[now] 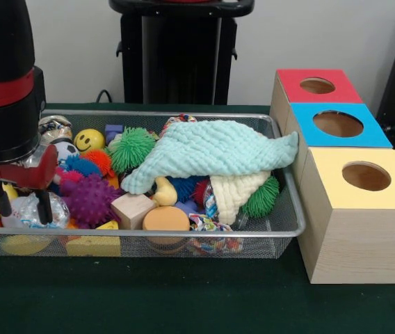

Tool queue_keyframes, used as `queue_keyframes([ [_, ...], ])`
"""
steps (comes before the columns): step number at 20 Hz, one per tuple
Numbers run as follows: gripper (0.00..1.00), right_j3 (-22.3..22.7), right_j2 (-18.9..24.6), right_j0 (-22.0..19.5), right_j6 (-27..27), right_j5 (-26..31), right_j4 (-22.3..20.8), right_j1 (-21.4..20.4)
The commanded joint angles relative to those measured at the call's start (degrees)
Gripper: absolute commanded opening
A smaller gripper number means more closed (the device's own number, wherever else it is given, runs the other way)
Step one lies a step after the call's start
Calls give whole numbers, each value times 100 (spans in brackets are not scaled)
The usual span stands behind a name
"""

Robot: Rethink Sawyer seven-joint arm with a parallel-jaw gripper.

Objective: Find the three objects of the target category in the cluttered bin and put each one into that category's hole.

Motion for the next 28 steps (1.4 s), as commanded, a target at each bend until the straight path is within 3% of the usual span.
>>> queue_keyframes([
  [1,100,823,219,-61,286,-461,116,-102],
  [28,100,860,242,-122,257,-647,173,62],
])
